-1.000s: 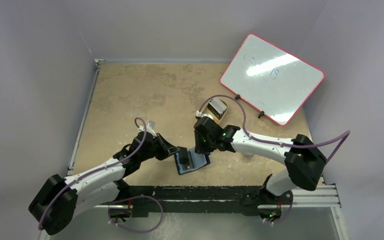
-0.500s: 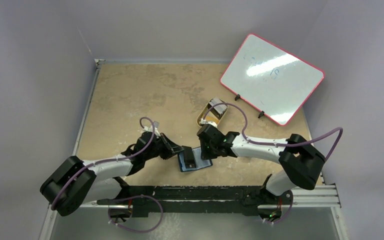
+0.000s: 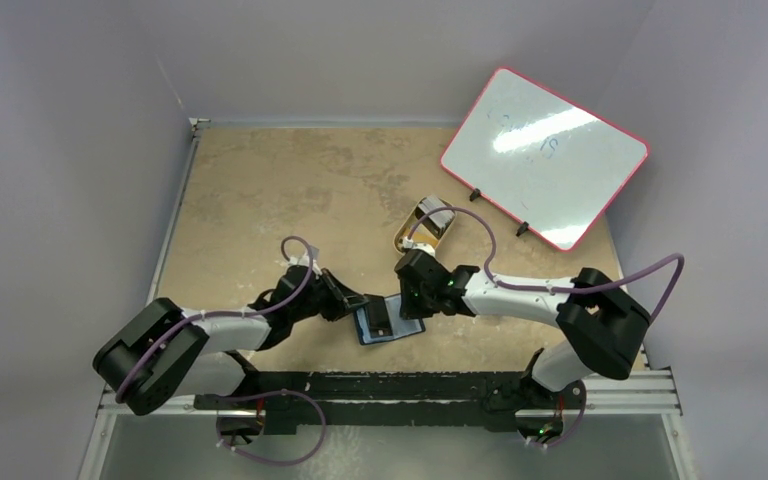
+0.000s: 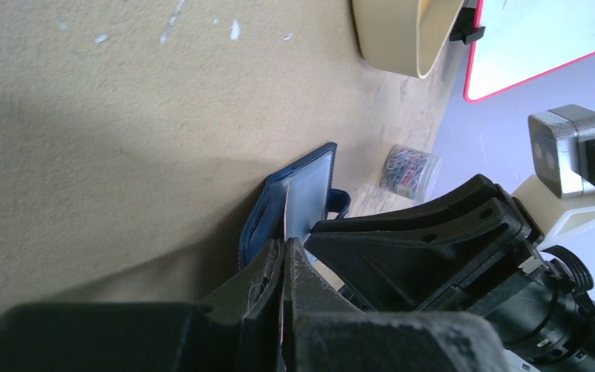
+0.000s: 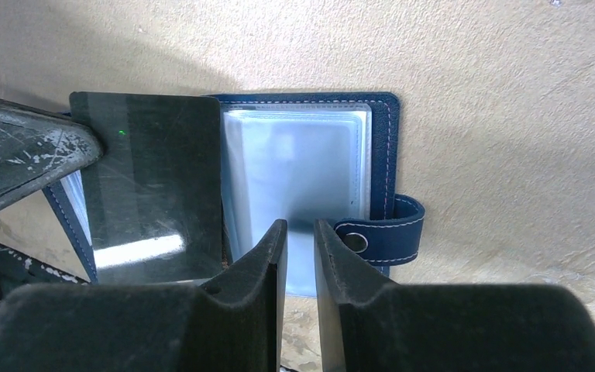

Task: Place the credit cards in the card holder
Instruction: Insert the credit card into the card holder.

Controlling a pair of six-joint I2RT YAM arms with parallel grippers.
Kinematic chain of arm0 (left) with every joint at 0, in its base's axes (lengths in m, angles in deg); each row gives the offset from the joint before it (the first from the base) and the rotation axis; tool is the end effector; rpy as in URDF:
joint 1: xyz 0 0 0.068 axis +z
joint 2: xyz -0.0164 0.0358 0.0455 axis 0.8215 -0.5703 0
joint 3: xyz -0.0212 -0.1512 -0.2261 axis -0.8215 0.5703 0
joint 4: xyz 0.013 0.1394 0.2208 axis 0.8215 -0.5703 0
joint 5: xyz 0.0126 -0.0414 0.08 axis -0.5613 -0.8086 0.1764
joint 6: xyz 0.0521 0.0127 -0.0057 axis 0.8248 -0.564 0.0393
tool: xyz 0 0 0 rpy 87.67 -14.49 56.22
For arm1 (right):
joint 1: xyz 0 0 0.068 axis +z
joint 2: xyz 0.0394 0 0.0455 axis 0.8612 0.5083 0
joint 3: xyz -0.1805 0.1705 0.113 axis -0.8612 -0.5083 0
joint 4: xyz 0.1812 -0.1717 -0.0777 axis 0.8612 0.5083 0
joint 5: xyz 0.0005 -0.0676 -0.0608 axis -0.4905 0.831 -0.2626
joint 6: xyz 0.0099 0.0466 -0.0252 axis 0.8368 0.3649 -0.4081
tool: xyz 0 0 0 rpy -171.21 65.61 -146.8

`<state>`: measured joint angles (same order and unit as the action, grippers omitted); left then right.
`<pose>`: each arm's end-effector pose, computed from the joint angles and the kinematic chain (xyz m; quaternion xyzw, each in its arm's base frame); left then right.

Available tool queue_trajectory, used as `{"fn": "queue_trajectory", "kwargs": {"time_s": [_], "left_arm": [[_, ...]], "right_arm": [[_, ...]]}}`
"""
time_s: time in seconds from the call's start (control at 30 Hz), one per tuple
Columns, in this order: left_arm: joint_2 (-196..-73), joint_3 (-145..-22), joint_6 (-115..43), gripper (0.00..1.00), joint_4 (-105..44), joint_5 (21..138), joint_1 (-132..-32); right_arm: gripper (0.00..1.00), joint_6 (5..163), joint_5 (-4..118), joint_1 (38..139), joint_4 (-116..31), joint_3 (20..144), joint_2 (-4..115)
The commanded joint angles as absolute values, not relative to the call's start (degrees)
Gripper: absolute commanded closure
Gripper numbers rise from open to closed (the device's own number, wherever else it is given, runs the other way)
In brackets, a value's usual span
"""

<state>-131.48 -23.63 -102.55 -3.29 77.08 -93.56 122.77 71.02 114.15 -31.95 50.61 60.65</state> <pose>0.1582 -0.1335 0.1250 -0.2509 0.8321 -0.4570 0.1893 0.1709 0.2348 0.1713 -0.0590 0.9449 0.2120 0.2423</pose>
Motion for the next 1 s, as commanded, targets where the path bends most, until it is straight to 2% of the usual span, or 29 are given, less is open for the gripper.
{"fn": "queue_trajectory", "kwargs": {"time_s": [0.0, 0.97], "left_arm": [[-133.82, -21.22, -105.20, 1.00, 5.44, 76.00, -93.70], [-139.55, -23.72, -102.23, 1.00, 4.07, 80.14, -97.51]], "right_arm": [[0.79, 124.01, 71.37, 114.29, -32.62, 49.67, 61.01], [0.79, 125.51, 72.06, 114.32, -32.88, 47.63, 58.81]]}}
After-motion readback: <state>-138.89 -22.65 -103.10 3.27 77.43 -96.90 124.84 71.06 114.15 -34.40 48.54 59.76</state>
